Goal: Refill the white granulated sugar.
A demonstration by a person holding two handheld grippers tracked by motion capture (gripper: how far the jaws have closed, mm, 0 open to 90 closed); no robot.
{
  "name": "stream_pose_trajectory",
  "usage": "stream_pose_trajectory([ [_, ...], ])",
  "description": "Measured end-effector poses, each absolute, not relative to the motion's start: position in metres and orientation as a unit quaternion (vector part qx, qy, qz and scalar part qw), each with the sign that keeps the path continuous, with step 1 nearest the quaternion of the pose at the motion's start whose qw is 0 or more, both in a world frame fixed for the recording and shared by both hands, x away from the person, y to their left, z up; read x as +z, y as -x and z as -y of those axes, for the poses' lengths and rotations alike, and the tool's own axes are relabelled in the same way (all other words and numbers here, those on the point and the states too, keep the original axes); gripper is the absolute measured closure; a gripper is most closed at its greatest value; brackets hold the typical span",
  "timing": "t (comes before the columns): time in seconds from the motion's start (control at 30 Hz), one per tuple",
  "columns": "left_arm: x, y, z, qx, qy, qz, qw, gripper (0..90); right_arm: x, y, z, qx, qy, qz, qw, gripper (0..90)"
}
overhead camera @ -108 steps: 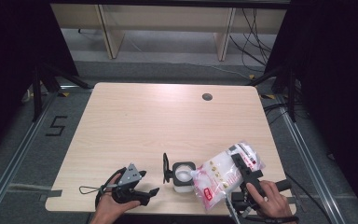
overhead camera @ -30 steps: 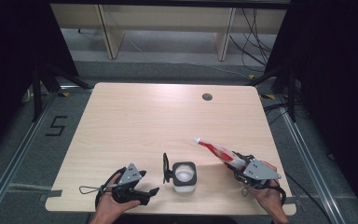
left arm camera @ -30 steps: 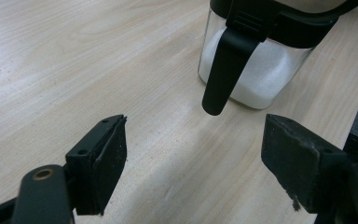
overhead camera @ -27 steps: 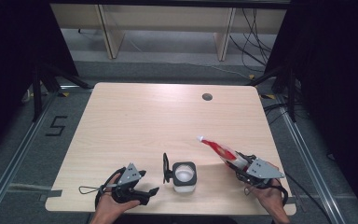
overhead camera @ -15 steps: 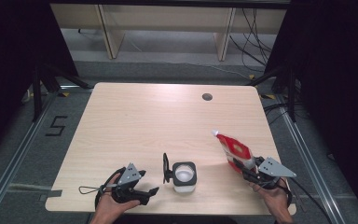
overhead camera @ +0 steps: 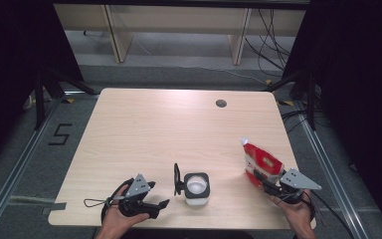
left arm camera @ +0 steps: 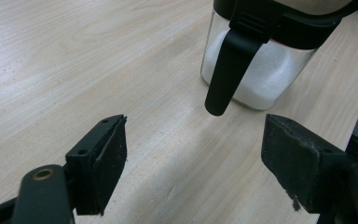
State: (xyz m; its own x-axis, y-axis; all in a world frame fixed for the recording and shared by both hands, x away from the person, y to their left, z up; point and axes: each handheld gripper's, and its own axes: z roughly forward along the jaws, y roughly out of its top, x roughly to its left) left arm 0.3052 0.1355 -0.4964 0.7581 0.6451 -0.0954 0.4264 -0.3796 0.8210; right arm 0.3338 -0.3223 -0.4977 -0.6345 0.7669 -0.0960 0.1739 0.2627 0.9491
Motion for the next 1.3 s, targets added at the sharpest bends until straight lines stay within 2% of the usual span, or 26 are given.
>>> stream_pose_trajectory([
  [0.03, -0.496, -0.305, -0.136, 0.121, -0.822, -0.326, 0.451, 21.9, -0.498, -0.333, 0.321, 0.522, -0.323, -0.731, 0.299, 60.3],
  [0.1, -0.496, -0.306, -0.136, 0.121, -0.824, -0.324, 0.450, 22.0, -0.495, -0.328, 0.322, 0.512, -0.349, -0.737, 0.270, 60.4],
  [0.57, -0.497, -0.305, -0.135, 0.118, -0.814, -0.335, 0.460, 21.9, -0.499, -0.329, 0.334, 0.533, -0.374, -0.712, 0.264, 60.2],
  [0.63, -0.496, -0.305, -0.136, 0.119, -0.820, -0.331, 0.452, 21.9, -0.498, -0.327, 0.334, 0.538, -0.377, -0.714, 0.242, 60.0],
  [0.7, -0.496, -0.305, -0.136, 0.118, -0.819, -0.333, 0.452, 22.0, -0.498, -0.328, 0.334, 0.535, -0.372, -0.711, 0.265, 59.7],
  [0.73, -0.496, -0.305, -0.136, 0.118, -0.819, -0.333, 0.452, 22.0, -0.498, -0.325, 0.334, 0.535, -0.381, -0.709, 0.255, 59.2],
  [0.77, -0.496, -0.305, -0.136, 0.118, -0.819, -0.333, 0.453, 21.9, -0.498, -0.327, 0.335, 0.534, -0.371, -0.709, 0.274, 58.8],
  [0.8, -0.496, -0.305, -0.135, 0.118, -0.818, -0.333, 0.454, 21.9, -0.498, -0.326, 0.336, 0.538, -0.372, -0.714, 0.248, 58.3],
  [0.83, -0.497, -0.305, -0.135, 0.120, -0.815, -0.333, 0.459, 21.9, -0.498, -0.324, 0.336, 0.533, -0.383, -0.707, 0.264, 57.6],
  [1.0, -0.496, -0.306, -0.136, 0.122, -0.822, -0.324, 0.451, 22.0, -0.495, -0.319, 0.337, 0.539, -0.400, -0.694, 0.260, 52.3],
  [1.2, -0.496, -0.306, -0.136, 0.123, -0.820, -0.325, 0.454, 22.0, -0.494, -0.314, 0.342, 0.540, -0.416, -0.684, 0.259, 38.5],
  [1.27, -0.497, -0.305, -0.135, 0.119, -0.816, -0.334, 0.457, 22.0, -0.493, -0.308, 0.341, 0.546, -0.437, -0.675, 0.238, 35.6],
  [1.3, -0.497, -0.305, -0.135, 0.119, -0.817, -0.333, 0.456, 22.0, -0.492, -0.307, 0.343, 0.533, -0.429, -0.683, 0.256, 34.4],
])
